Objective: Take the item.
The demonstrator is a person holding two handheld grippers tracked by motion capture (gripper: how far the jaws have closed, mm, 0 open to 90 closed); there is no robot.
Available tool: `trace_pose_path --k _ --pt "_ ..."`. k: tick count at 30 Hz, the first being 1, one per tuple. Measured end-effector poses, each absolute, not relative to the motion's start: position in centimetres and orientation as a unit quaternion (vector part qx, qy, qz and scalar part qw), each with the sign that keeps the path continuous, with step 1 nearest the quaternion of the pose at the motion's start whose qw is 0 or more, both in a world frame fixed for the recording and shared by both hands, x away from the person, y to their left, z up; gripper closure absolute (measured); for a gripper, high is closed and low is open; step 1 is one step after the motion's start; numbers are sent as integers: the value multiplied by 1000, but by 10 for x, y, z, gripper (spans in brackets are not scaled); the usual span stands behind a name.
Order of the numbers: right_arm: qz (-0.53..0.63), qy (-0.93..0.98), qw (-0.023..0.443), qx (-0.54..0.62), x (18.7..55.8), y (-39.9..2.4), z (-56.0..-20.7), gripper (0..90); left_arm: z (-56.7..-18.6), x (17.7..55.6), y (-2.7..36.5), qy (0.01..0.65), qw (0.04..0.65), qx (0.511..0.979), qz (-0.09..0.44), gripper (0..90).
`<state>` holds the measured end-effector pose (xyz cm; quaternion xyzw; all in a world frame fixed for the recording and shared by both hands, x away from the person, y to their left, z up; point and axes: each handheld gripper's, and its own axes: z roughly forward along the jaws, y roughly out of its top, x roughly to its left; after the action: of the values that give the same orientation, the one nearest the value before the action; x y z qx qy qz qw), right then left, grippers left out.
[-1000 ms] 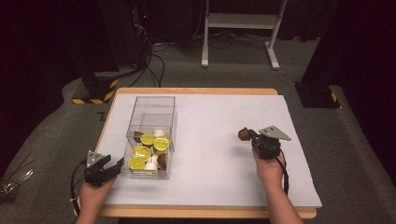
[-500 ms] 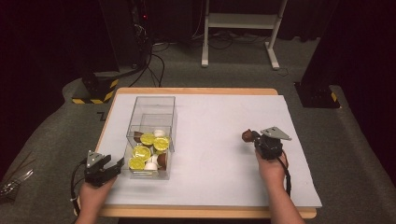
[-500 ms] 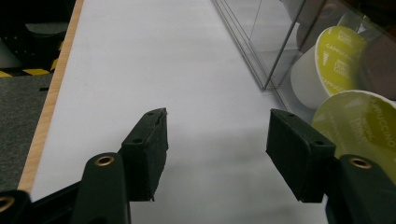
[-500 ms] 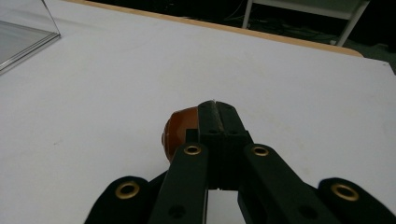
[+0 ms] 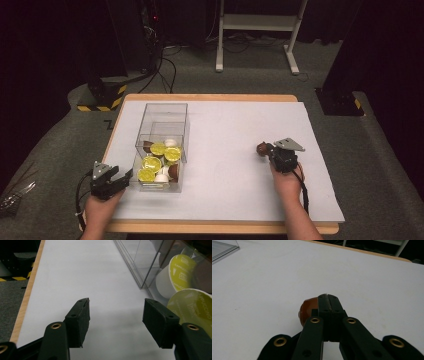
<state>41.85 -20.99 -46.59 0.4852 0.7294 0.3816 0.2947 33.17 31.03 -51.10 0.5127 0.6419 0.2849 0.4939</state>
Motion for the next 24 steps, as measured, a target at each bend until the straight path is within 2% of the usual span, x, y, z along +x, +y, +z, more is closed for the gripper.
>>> trace_pose_path --k 24 --pt "381 747 271 472 417 -182 -476 875 -511 333 310 644 493 515 278 388"
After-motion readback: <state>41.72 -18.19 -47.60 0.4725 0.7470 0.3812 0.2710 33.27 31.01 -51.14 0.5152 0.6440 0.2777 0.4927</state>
